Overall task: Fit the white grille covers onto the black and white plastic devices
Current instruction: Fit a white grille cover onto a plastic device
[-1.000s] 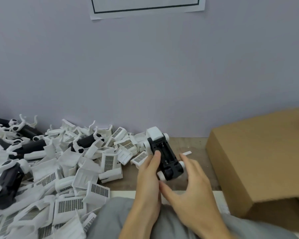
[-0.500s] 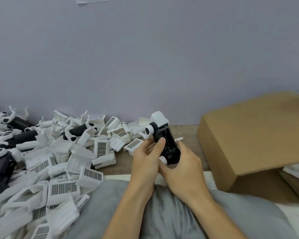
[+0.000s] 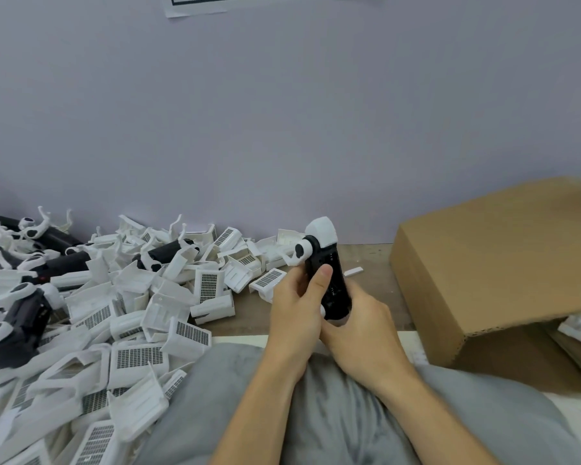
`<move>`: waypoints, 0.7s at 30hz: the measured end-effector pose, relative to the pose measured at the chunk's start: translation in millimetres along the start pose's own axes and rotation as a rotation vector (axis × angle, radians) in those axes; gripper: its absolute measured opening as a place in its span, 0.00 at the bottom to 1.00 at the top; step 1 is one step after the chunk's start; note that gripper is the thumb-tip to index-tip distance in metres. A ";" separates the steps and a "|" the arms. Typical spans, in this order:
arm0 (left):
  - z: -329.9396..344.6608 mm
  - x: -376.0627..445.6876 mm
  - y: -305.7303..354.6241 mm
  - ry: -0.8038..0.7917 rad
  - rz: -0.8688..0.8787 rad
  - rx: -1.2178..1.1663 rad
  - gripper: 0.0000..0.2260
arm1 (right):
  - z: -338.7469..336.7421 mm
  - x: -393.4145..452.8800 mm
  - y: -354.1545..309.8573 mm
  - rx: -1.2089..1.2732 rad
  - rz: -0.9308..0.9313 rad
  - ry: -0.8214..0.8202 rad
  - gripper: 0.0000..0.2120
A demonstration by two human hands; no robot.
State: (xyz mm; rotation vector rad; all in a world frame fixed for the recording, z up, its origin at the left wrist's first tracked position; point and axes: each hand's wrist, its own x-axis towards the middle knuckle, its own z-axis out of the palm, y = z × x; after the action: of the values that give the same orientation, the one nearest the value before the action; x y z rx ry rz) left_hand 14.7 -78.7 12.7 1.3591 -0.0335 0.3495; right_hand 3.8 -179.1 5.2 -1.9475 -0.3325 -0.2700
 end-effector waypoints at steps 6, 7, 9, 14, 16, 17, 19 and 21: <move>-1.8 0.7 -1.4 -0.072 0.170 0.253 0.15 | -5.0 8.1 4.4 0.324 0.083 0.054 0.29; -1.6 0.3 -2.5 -0.106 0.198 0.314 0.16 | -6.9 9.9 4.6 0.413 0.088 0.086 0.29; -0.8 -1.0 -3.9 -0.191 0.253 0.421 0.17 | -10.2 12.4 2.9 0.566 0.103 0.155 0.31; 1.6 -6.3 -2.6 -0.313 0.279 0.551 0.15 | -13.0 19.0 3.5 0.457 0.139 0.381 0.20; 2.5 -6.9 -3.1 -0.321 0.278 0.569 0.13 | -11.8 19.2 5.8 0.405 0.160 0.416 0.16; 2.4 -7.2 -4.6 -0.319 0.291 0.573 0.12 | -11.2 19.1 7.2 0.390 0.167 0.435 0.15; 1.4 -6.6 -7.6 -0.289 0.298 0.583 0.12 | -11.0 18.8 5.4 0.363 0.146 0.461 0.16; 0.0 -4.8 -9.2 -0.239 0.295 0.579 0.12 | -10.2 18.2 1.9 0.388 0.114 0.401 0.25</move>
State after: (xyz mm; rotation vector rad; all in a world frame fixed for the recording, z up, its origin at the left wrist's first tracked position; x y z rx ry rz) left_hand 12.6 -81.4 2.9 1.9729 -0.3564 0.4630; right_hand 21.1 -187.2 13.6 -1.4825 -0.0062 -0.4744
